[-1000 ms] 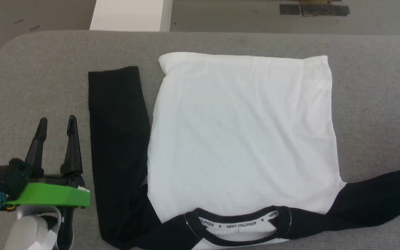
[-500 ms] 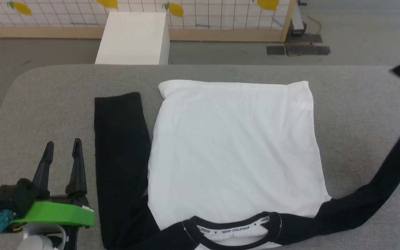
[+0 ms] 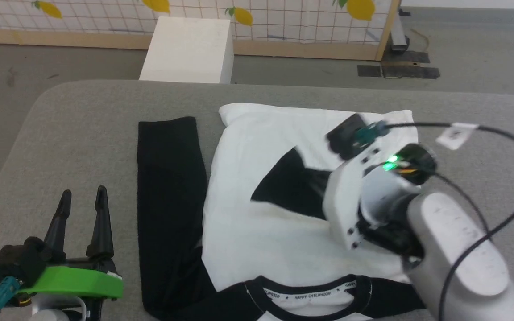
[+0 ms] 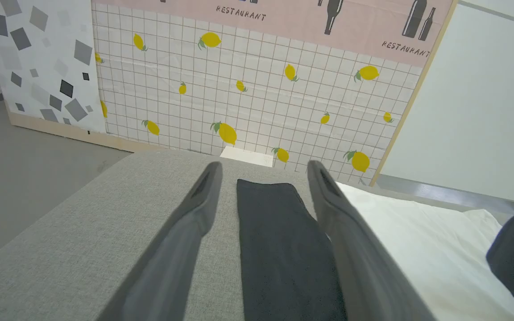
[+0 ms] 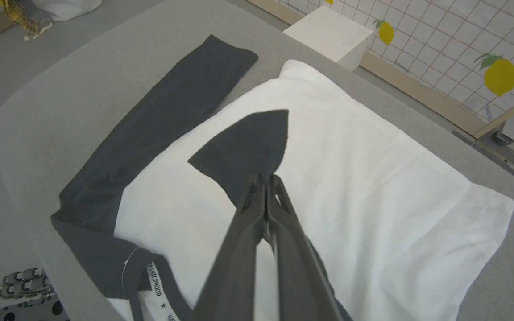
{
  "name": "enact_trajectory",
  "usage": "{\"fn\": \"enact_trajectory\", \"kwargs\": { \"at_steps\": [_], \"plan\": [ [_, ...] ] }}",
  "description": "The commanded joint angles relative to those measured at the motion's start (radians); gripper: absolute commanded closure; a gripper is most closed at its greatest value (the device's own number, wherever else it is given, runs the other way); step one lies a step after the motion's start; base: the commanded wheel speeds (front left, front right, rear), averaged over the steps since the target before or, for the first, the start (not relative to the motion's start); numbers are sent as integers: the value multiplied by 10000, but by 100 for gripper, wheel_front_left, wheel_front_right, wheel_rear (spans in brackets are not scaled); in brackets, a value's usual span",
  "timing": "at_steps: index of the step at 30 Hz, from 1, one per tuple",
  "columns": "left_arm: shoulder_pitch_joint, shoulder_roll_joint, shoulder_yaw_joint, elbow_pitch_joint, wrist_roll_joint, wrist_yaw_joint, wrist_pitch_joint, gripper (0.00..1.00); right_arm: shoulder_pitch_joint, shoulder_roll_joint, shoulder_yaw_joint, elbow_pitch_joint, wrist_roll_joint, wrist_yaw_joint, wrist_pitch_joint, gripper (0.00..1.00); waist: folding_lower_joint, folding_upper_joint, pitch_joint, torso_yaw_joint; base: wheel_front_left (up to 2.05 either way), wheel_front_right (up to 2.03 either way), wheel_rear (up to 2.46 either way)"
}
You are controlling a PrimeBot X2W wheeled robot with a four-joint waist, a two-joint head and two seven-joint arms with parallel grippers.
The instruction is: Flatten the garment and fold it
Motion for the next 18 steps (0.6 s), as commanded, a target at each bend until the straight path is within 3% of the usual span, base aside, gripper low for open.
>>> {"fn": "enact_trajectory", "kwargs": {
  "at_steps": [1, 11, 17, 18],
  "plan": [
    [47, -22, -32, 4, -71, 24, -17, 0, -89, 140, 335, 197, 193, -13, -162, 100, 1, 0, 114, 253, 0, 0, 0],
    [-56, -17, -159, 176, -194, 7, -21, 0, 137, 391, 2898, 1862, 1085, -13, -475, 100, 1, 0, 211, 678, 0, 0, 0],
    [-60, -20, -220, 262, -244, 2, -23, 0, 297, 369, 3875, 2594, 1700, -13, -548, 100, 1, 0, 322, 677, 0, 0, 0],
    [-60, -18, -231, 280, -254, 1, -24, 0, 368, 448, 3790, 2711, 1970, -13, -598, 73, 1, 0, 325, 658, 0, 0, 0]
  ]
}}
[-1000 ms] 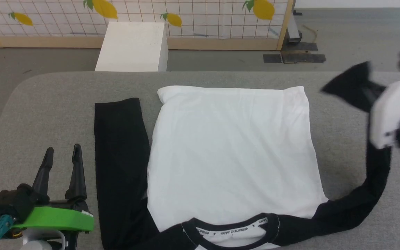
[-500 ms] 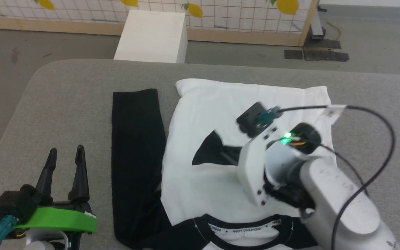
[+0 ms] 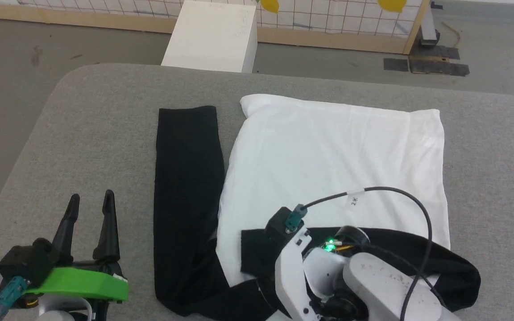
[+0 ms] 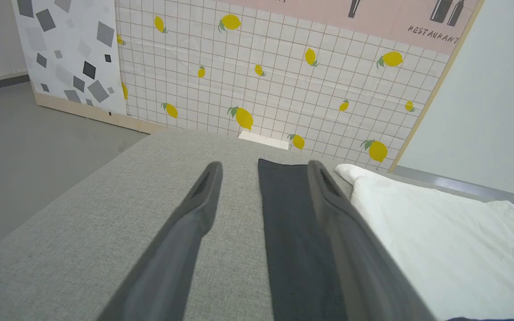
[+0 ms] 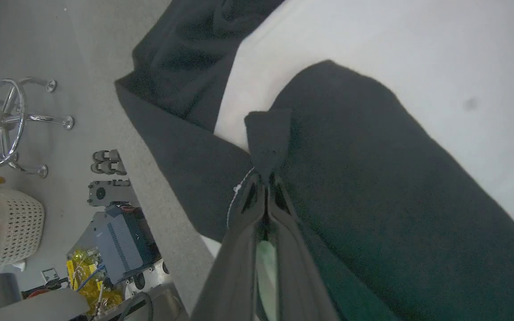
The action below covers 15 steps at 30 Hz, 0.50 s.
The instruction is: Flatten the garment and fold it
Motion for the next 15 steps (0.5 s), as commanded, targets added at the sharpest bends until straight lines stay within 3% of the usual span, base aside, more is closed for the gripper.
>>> {"fn": "enact_trajectory", "kwargs": {
  "at_steps": [1, 7, 15],
  "plan": [
    [-50, -11, -14, 39, -151, 0, -23, 0, 103, 63, -3, 58, 229, -13, -100, 0, 1, 0, 12, -32, 0, 0, 0],
    [-31, 49, -18, 144, -194, 31, 17, 0, -163, 129, -741, -256, 1120, -13, -762, 0, 1, 0, -104, -273, 0, 0, 0],
    [59, 130, -49, 131, -257, 105, 191, 0, -188, -277, -4102, -1064, 1207, -13, -2183, 0, 1, 0, -323, -671, 0, 0, 0]
  ]
}}
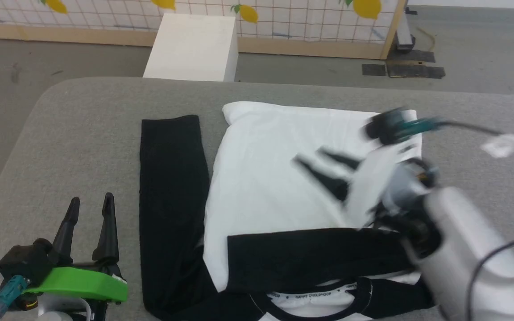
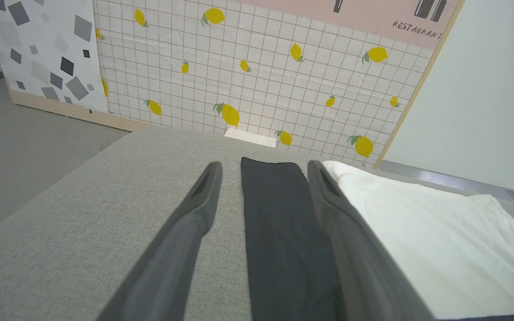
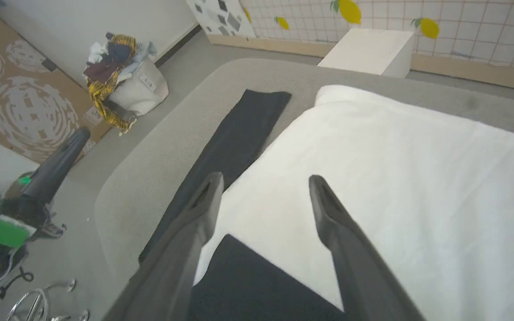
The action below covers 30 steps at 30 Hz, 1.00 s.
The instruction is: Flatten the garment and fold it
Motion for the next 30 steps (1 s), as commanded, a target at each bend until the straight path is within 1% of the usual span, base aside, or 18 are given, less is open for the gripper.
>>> {"fn": "enact_trajectory", "kwargs": {
  "at_steps": [1, 5, 7, 11, 15, 18, 20, 21, 22, 26, 30],
  "plan": [
    [68, 41, -18, -12, -136, 72, 18, 0, 150, -116, -782, -107, -163, -13, -305, 0, 0, -1, -98, -157, 0, 0, 0],
    [105, 38, -51, -28, -180, 105, 77, 0, 693, -201, -3199, -374, -759, -13, -815, 0, 0, -1, -144, -300, 0, 0, 0],
    [122, 50, -69, -1, -209, 111, 126, 0, 1094, -142, -4231, -579, -1099, -13, -797, 0, 0, -1, -164, -366, 0, 0, 0],
    [19, 47, -120, 45, -262, 156, 274, 0, 1899, -31, -5998, -1136, -1932, -13, -461, 0, 0, -1, -45, -468, 0, 0, 0],
    [-510, 116, -167, 237, -372, 205, 682, 0, 2462, 353, -7343, -1815, -2384, -13, -3, 0, 0, -1, 239, -541, 0, 0, 0],
    [-1364, 218, -186, 533, -544, 222, 1202, 0, 2583, 607, -7900, -2336, -2633, -13, 359, 0, 0, -1, 584, -568, 0, 0, 0],
    [-2222, 350, -214, 863, -637, 225, 1639, 0, 2541, 739, -8130, -2718, -2776, -13, 595, 0, 0, -1, 893, -571, 0, 0, 0],
    [-2729, 400, -187, 1167, -735, 303, 1981, 0, 2500, 804, -8219, -2913, -2834, -13, 712, 0, 0, -1, 1059, -579, 0, 0, 0],
    [-3291, 545, -249, 1452, -726, 310, 2341, 0, 2442, 860, -8295, -3122, -2884, -13, 831, 0, 0, -1, 1269, -595, 0, 0, 0],
    [-5424, 811, -429, 2826, -955, 397, 3852, 0, 2141, 1028, -8508, -3818, -3045, -13, 1153, 0, 0, -1, 1981, -658, 0, 0, 0],
    [-7282, 1094, -725, 4302, -988, 632, 5653, 0, 1839, 1132, -8405, -4337, -3252, -13, 1527, 0, 0, -1, 2661, -874, 0, 0, 0]
  ]
}}
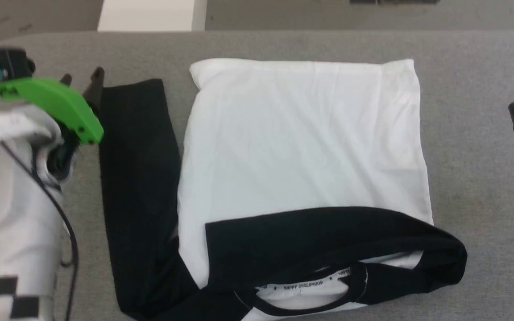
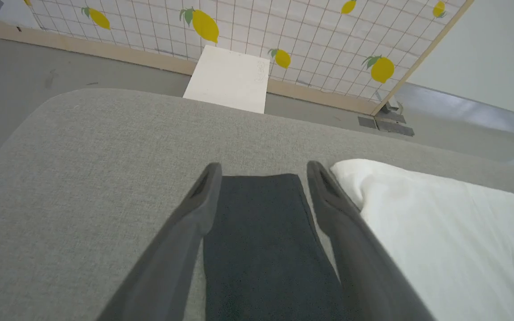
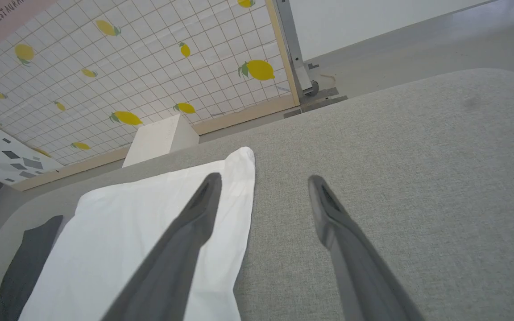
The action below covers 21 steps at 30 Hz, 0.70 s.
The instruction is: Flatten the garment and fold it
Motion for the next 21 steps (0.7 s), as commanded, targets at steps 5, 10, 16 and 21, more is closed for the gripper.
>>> {"fn": "enact_trajectory", "kwargs": {
  "at_steps": [5, 10, 16, 21],
  "plan": [
    [-1638, 551, -532, 1418, 395, 577, 2268, 0, -362, 130, 234, -538, -140, -11, 350, 0, -1, 0, 1374, -528, 0, 0, 0],
    [-2408, 968, -878, 1962, 742, 841, 3473, 0, -398, 158, 386, -885, -214, -11, 627, 0, -1, 0, 1847, -723, 0, 0, 0],
    [-2459, 1223, -1092, 2217, 893, 927, 4021, 0, -457, 165, 351, -1114, -114, -11, 731, 0, -1, 0, 2240, -746, 0, 0, 0],
    [-2110, 1143, -1290, 2531, 926, 1091, 4473, 0, -612, 166, 385, -1272, 2, -11, 805, 0, -1, 0, 2423, -662, 0, 0, 0]
  ]
}}
